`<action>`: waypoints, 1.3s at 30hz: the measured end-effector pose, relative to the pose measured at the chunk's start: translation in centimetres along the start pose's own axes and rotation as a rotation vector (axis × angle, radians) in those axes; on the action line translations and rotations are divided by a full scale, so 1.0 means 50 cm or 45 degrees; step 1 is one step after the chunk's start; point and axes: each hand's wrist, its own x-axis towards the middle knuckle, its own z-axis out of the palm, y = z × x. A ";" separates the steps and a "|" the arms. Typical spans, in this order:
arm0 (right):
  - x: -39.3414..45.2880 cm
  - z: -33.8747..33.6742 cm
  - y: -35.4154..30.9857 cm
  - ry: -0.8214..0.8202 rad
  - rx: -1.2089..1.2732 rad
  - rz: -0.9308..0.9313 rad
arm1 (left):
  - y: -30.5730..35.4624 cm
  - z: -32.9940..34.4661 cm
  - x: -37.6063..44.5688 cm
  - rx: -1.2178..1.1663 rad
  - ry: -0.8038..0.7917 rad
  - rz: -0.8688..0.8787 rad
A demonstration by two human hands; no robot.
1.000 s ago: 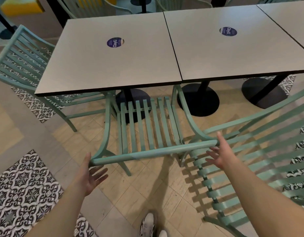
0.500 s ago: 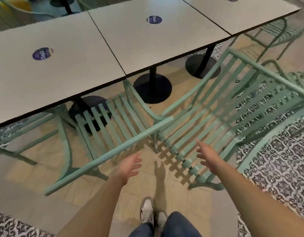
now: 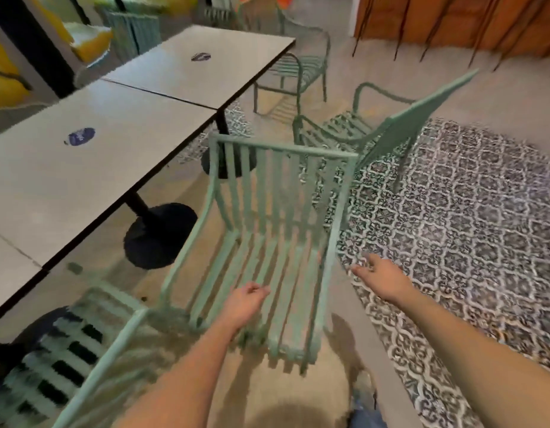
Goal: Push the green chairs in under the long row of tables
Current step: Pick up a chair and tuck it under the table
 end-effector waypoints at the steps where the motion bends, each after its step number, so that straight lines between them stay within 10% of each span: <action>1: 0.022 -0.037 0.014 0.001 -0.039 -0.032 | 0.043 0.014 0.027 0.095 0.015 0.033; 11: 0.258 -0.396 0.062 0.065 -0.403 -0.384 | 0.503 0.109 0.188 0.808 0.239 0.390; 23: 0.594 -0.505 -0.077 -0.048 -0.684 -0.831 | 0.715 0.069 0.427 1.255 0.542 0.689; 39: 1.041 -0.616 -0.249 -0.401 -0.935 -1.389 | 0.817 0.076 0.638 0.919 0.776 0.016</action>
